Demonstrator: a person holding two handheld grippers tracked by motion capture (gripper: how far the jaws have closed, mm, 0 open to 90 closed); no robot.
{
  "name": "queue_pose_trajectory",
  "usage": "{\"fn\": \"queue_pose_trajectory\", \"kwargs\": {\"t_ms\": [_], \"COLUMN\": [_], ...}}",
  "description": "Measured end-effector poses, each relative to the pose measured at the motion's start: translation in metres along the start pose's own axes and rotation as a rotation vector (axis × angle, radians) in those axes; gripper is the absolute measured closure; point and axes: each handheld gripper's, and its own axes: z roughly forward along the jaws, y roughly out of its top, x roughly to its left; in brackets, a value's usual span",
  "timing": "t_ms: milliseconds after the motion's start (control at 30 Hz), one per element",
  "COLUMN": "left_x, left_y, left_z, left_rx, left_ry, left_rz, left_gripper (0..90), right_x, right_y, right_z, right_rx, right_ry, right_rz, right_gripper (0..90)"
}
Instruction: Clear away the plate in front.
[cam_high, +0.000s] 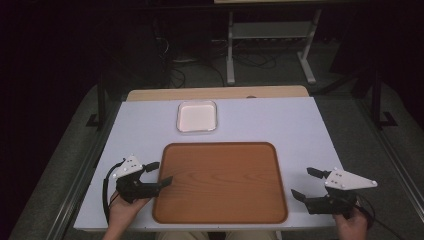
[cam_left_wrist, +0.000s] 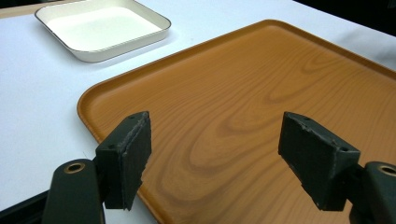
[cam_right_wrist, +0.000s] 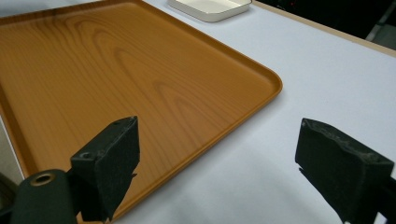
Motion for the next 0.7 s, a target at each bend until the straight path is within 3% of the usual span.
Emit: {"fn": "queue_pose_trajectory", "kwargs": {"t_ms": [700], "left_x": [0.0070], "left_y": [-0.0025], "left_z": [0.0015], "left_rx": [0.015], "left_ry": [0.019], "left_rz": [-0.014], "left_gripper": [24.9], "right_x": [0.0005], "right_y": [0.0000], "right_z": [-0.0001], "right_rx": [0.002], "right_ry": [0.000], "right_rz": [-0.001], "right_gripper": [13.0]}}
